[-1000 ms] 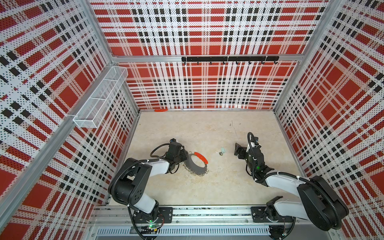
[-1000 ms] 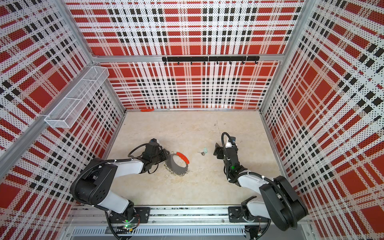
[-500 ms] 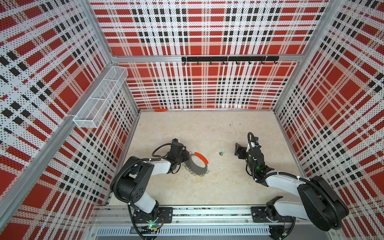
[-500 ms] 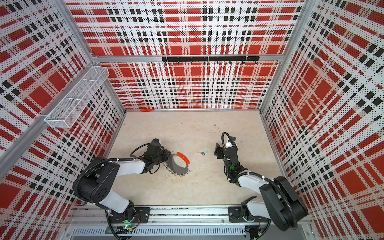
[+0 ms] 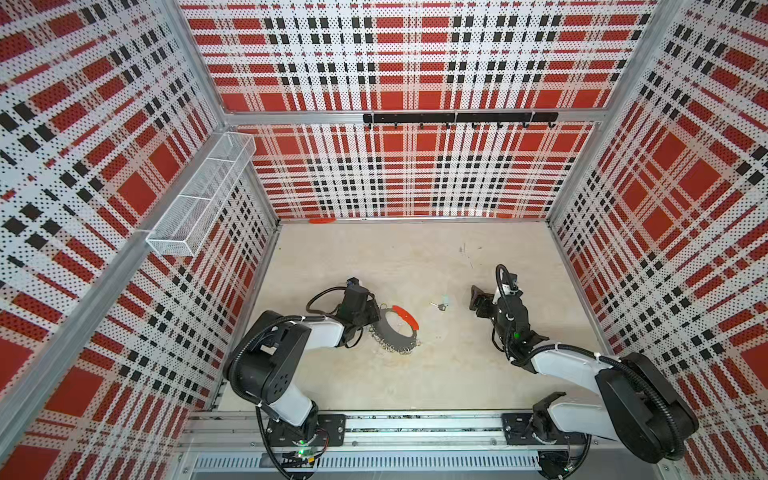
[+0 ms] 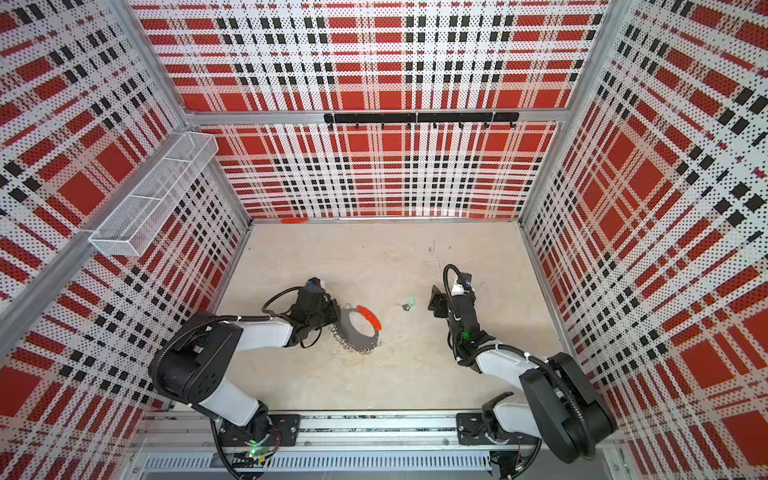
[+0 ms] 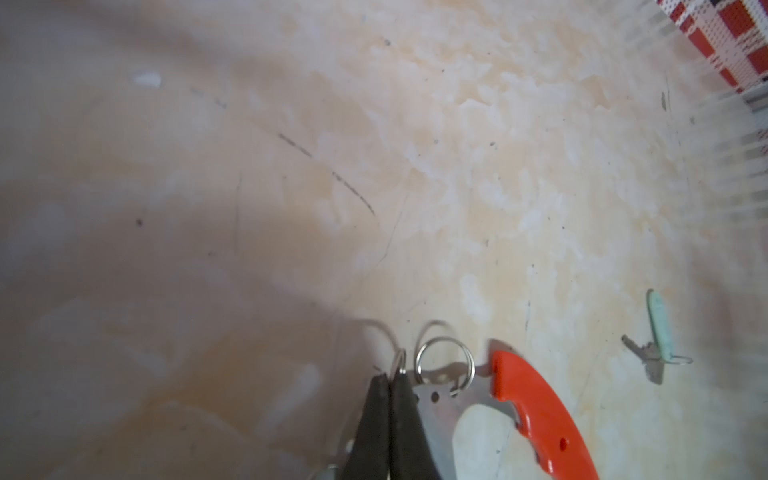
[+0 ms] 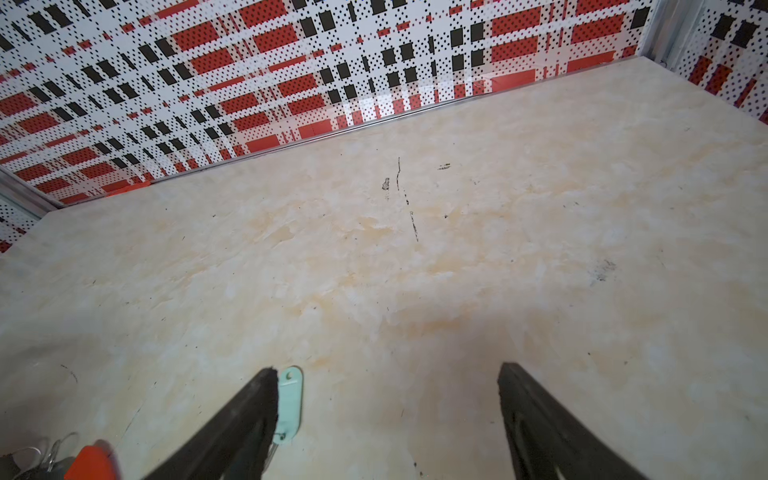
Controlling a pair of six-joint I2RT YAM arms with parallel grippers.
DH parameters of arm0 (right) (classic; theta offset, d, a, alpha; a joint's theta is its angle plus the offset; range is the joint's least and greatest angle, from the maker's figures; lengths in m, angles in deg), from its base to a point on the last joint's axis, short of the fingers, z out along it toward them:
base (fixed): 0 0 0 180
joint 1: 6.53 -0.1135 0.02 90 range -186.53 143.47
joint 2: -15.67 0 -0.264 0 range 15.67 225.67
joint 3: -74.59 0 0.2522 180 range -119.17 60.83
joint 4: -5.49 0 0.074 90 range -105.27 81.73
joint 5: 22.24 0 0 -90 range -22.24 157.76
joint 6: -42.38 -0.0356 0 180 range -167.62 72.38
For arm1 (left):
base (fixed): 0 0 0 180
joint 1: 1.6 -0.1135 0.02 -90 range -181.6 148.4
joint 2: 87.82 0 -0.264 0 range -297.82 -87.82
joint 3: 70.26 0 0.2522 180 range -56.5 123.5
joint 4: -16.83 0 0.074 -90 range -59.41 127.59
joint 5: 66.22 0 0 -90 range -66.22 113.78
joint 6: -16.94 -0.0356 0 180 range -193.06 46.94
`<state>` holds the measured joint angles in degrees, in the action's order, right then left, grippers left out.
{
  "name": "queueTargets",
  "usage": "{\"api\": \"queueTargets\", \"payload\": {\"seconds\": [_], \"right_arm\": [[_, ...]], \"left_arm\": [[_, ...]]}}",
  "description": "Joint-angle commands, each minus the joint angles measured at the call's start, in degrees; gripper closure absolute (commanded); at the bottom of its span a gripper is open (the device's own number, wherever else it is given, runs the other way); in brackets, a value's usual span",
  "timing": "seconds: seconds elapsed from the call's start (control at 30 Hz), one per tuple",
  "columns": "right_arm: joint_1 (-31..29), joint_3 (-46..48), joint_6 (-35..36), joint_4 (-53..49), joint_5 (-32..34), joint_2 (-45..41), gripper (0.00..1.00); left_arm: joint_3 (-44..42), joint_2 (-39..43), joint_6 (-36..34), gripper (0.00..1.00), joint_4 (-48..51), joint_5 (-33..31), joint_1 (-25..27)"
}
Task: Put the keys on the keyring
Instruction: 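Lower the left gripper and grasp the edge of the silver keyring disc, then lift the keyring disc with the left gripper while the right gripper reaches toward it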
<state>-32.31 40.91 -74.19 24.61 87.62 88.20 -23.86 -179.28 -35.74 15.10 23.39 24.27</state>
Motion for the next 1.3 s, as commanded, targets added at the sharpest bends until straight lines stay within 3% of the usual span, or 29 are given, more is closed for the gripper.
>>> {"api": "queueTargets", "payload": {"seconds": [0.0, 0.3, 0.47, 0.57, 0.63, 0.73, 0.87, 1.1, 1.27], "right_arm": [[-0.3, -0.2, 0.8, -0.4, 1.5, -2.6, 0.15], [-0.3, -0.4, 1.7, -1.9, 7.2, -2.8, 0.16], [-0.3, -10.2, -3.4, -24.6, 12.7, -6.1, 0.29], [-0.2, -15.9, -7.2, -37.4, 13.6, -8.1, 0.26], [-0.3, -18.8, -7.2, -43.0, 10.5, -9.8, 0.25], [-0.2, -22.3, -6.9, -47.4, 4.0, -13.4, 0.32], [-0.3, -28.0, -5.6, -48.2, -5.7, -16.2, 0.32], [-0.3, -44.4, -4.7, -46.1, -29.7, -7.3, 0.31], [-0.3, -56.4, -4.5, -45.3, -41.1, -0.7, 0.33]], "left_arm": [[0.7, 1.8, -2.2, 1.00, 1.5, -1.6, 1.2], [1.7, 11.2, -4.0, 1.00, 3.4, -3.9, 4.2], [3.8, 16.0, -6.2, 1.00, 5.4, -5.7, 5.9], [3.8, 20.9, -11.6, 1.00, 2.2, -7.7, 9.2], [3.3, 24.4, -15.4, 1.00, -1.5, -7.2, 10.4], [3.7, 28.1, -18.7, 0.99, -6.2, -5.7, 10.6], [10.9, 28.0, -23.2, 1.00, -2.7, -1.9, 10.5], [19.6, 27.3, -26.6, 1.00, 0.4, 6.3, 10.3], [27.0, 24.5, -23.2, 1.00, 0.2, 20.0, 6.8]]}}
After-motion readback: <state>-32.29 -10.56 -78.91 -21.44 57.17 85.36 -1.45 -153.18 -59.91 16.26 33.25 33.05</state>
